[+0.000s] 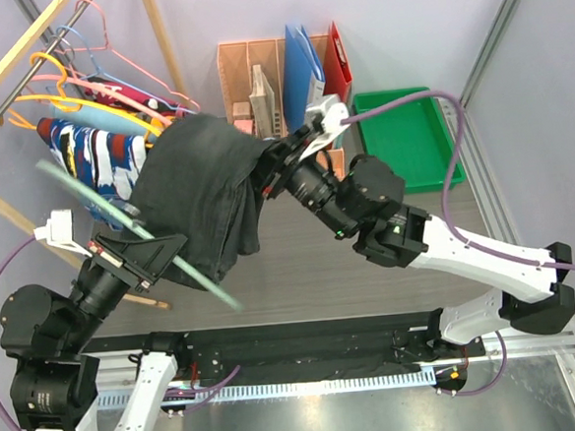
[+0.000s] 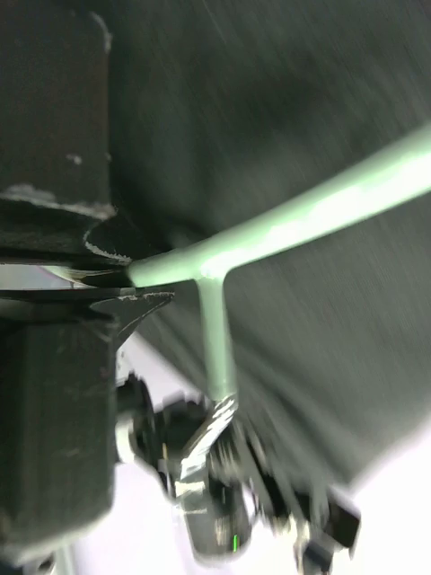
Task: Remove the trousers from the hanger
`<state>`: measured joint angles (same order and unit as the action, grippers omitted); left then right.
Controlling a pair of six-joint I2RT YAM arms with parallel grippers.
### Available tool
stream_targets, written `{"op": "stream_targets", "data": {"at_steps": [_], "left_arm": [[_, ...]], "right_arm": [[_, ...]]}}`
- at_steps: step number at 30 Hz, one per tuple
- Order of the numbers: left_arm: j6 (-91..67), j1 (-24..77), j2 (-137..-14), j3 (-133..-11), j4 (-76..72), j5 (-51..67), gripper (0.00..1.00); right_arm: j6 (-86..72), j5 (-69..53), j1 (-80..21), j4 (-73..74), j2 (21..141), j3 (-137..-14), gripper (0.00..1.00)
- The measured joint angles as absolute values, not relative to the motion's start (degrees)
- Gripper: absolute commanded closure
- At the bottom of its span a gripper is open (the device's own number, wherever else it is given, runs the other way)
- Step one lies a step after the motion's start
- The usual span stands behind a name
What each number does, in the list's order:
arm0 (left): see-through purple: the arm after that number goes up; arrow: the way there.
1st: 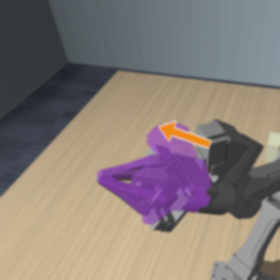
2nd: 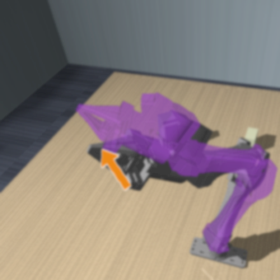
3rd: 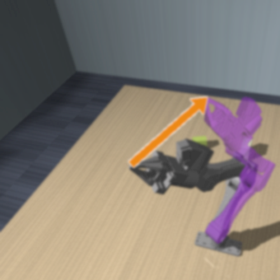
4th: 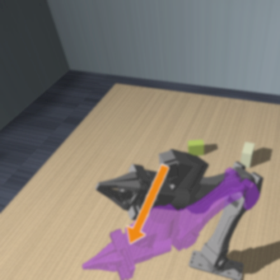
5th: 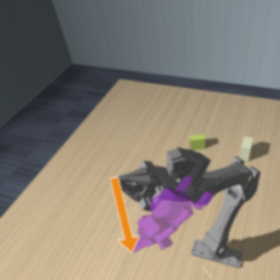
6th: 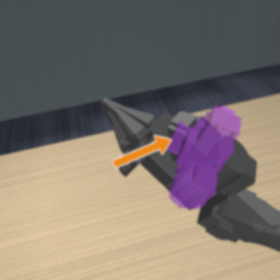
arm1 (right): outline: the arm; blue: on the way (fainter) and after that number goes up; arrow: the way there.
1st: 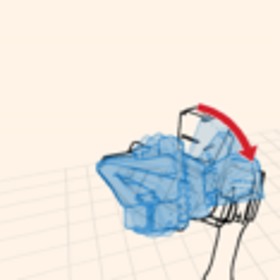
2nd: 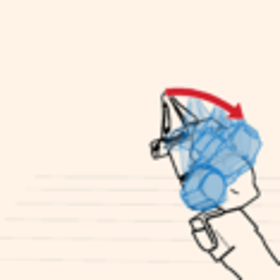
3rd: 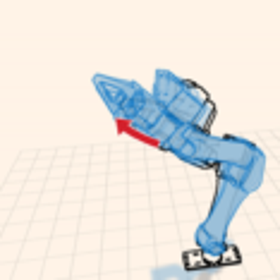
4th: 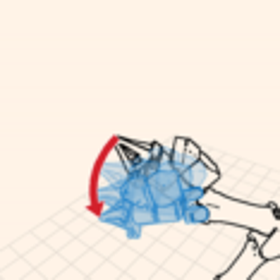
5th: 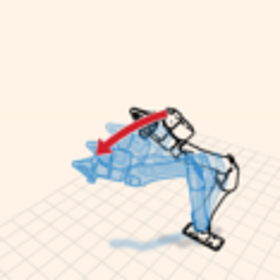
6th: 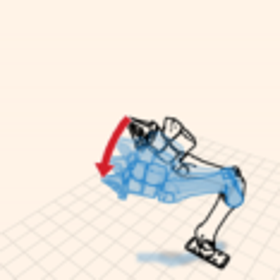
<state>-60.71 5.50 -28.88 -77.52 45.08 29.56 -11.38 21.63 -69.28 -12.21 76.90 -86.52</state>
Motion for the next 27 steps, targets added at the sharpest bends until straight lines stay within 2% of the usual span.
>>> {"op": "stream_targets", "data": {"at_steps": [10, 16, 19, 27], "left_arm": [[-56.27, 5.50, -27.42, -74.65, 54.28, 22.24, 1.00], [-53.63, 5.50, -26.33, -75.44, 58.52, 20.10, 1.00], [-52.29, 5.50, -26.33, -77.87, 60.49, 19.64, 0.99], [-50.06, 5.50, -26.33, -81.73, 62.76, 19.99, 1.00]], "right_arm": [[-11.49, 30.76, -67.59, -14.76, 73.71, -97.17, 0.99], [-1.41, 37.15, -67.40, -16.43, 70.67, -99.66, 0.99], [6.33, 41.50, -67.44, -18.68, 67.57, -95.42, 0.99], [24.53, 55.55, -62.57, -24.71, 58.61, -70.35, 0.99]]}}
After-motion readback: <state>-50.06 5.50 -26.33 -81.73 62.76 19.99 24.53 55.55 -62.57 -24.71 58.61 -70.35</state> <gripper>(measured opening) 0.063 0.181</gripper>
